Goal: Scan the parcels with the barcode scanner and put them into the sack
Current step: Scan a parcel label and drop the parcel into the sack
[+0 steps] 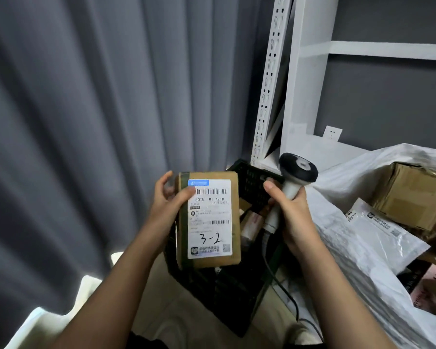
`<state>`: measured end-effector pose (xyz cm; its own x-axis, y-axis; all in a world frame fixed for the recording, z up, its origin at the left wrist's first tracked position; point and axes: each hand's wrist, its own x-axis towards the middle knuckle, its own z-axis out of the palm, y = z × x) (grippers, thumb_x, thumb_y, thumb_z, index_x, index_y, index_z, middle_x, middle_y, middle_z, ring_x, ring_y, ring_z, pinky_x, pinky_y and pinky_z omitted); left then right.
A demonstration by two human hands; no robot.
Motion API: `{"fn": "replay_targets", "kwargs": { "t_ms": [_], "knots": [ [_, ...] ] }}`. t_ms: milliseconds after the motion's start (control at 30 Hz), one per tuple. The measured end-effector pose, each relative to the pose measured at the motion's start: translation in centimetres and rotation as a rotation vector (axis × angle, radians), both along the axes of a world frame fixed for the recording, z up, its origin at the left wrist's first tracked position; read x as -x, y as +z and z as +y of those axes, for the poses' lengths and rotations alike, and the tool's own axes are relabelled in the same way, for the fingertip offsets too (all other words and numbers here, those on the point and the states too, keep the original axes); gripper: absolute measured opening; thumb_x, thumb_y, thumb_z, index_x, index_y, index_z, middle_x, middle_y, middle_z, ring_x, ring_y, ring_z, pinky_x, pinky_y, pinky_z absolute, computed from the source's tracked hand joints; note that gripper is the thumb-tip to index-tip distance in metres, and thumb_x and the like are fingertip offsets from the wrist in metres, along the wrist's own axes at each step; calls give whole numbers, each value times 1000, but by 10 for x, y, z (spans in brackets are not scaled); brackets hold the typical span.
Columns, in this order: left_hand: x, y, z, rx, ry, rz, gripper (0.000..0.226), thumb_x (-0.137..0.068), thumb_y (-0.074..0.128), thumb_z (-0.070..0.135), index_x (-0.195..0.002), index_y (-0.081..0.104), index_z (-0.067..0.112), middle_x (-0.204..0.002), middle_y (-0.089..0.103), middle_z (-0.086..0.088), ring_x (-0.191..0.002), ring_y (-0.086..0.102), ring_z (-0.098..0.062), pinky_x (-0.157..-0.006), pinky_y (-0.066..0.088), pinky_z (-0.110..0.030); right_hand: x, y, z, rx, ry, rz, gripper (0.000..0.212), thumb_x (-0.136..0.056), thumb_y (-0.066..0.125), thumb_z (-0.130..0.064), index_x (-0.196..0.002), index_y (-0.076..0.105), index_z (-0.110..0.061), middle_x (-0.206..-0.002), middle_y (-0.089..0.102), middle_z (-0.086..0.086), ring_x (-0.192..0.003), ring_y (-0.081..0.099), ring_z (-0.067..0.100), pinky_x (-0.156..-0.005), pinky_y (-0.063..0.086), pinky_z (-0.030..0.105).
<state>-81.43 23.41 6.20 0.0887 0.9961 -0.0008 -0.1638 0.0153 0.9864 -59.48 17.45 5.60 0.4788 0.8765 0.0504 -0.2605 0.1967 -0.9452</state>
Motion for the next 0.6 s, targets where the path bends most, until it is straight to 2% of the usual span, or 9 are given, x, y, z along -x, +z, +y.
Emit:
{"fn": "replay_targets", "kwargs": {
  "t_ms": [67, 133, 200, 300, 367, 433, 467, 567, 600],
  "knots": [
    [-4, 1, -2, 68, -28, -43, 53, -88, 65, 27, -136, 42, 28, -103, 72, 2, -81, 69, -13, -67, 52, -29, 4, -1, -1, 36, 146, -44, 99, -50, 92, -43, -132, 50, -8, -119, 70, 8, -109, 68, 19, -92, 55, 38],
    [-7, 2, -5, 102, -67, -51, 47, -90, 61, 32, -133, 44, 26, -82, 74, 8, -71, 70, -9, -62, 53, -28, 11, -2, -3, 51, 241, -103, 89, -57, 87, -34, -131, 49, -4, -110, 71, 7, -87, 70, 8, -72, 55, 24],
    [-9, 3, -4, 104, -105, -63, 49, -90, 60, 35, -134, 44, 22, -77, 74, 7, -71, 71, -10, -62, 53, -30, 17, -2, -5, 55, 274, -127, 75, -65, 78, -26, -130, 47, -5, -98, 67, 4, -68, 65, 0, -61, 51, 17],
    [-12, 2, -5, 87, -115, -62, 50, -89, 59, 37, -134, 44, 22, -77, 74, 8, -71, 71, -10, -63, 53, -30, 20, -1, -7, 47, 271, -83, 70, -67, 75, -24, -128, 46, -4, -84, 66, 1, -60, 63, 0, -56, 50, 17],
    [-15, 3, -9, 89, -135, -61, 56, -84, 63, 41, -134, 43, 25, -82, 75, 7, -76, 72, -10, -66, 53, -31, 22, 0, -8, 40, 253, -64, 71, -66, 75, -25, -128, 48, -3, -78, 68, -3, -60, 64, 1, -55, 50, 18],
    [-17, 1, -13, 120, -223, -40, 69, -73, 67, 46, -136, 42, 28, -96, 75, 4, -86, 72, -13, -70, 55, -32, 21, 1, -8, 6, 217, -55, 70, -67, 76, -26, -127, 49, -2, -77, 70, -5, -62, 65, 3, -56, 51, 19],
    [-15, 0, -16, 145, -305, -5, 72, -71, 70, 46, -135, 42, 30, -104, 74, 3, -92, 72, -15, -73, 56, -33, 21, 2, -8, -9, 195, -37, 71, -67, 78, -27, -128, 50, -3, -83, 72, -3, -68, 68, 6, -60, 53, 21],
    [-3, -4, -18, 211, -588, 131, 70, -71, 76, 39, -133, 43, 31, -119, 69, 3, -108, 67, -18, -86, 56, -37, 13, 4, -10, -30, 135, 36, 72, -66, 80, -31, -130, 52, -10, -111, 73, 7, -99, 71, 22, -84, 57, 36],
    [2, -6, -17, 221, -632, 147, 72, -68, 76, 40, -132, 44, 31, -122, 67, 4, -111, 65, -18, -89, 55, -39, 12, 5, -10, -27, 129, 47, 72, -67, 80, -33, -130, 51, -11, -112, 73, 8, -100, 70, 24, -85, 56, 38]
  ]
}}
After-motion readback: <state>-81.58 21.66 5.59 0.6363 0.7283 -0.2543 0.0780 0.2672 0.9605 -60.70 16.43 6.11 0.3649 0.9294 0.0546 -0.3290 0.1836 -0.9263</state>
